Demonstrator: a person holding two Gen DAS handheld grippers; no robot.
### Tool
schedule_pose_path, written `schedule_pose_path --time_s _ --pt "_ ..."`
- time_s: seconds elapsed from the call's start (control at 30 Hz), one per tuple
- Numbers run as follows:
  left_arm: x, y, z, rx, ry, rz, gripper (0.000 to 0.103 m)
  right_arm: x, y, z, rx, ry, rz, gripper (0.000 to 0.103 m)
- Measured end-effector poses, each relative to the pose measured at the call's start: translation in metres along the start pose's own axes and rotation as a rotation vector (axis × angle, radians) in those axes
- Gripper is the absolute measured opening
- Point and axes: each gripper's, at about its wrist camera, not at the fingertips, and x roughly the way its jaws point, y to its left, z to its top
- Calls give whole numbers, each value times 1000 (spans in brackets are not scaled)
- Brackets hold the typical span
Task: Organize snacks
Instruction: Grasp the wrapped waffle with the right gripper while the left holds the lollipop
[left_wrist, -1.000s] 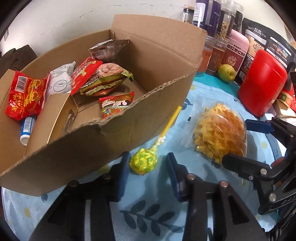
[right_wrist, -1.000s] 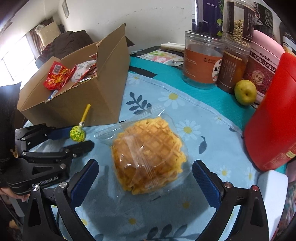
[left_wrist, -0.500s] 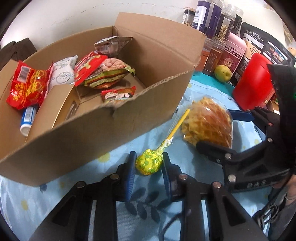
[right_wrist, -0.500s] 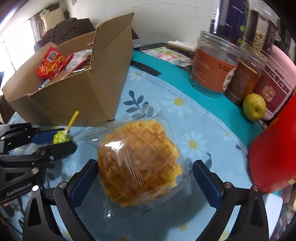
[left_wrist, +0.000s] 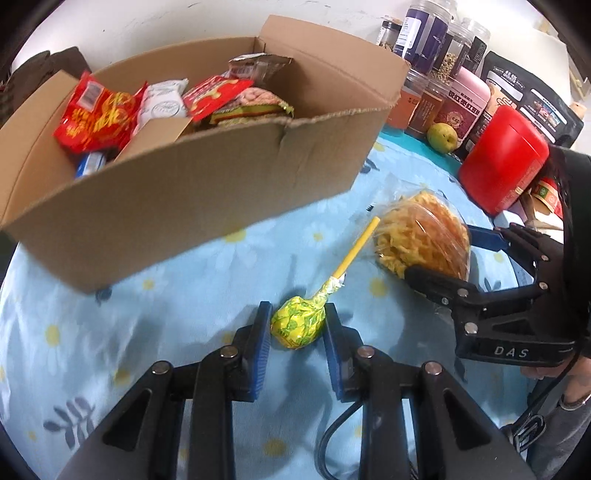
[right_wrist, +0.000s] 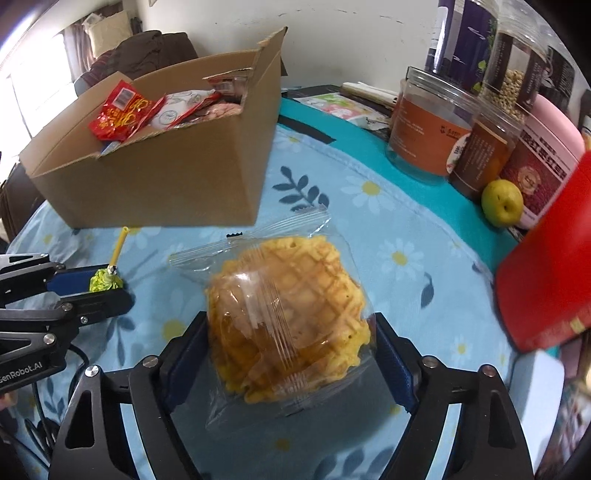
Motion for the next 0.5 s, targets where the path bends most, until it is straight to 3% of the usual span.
schedule_pose_path --time_s 0.5 --pt "-40 0 -64 7 17 -23 27 -46 38 -68 110 22 -10 84"
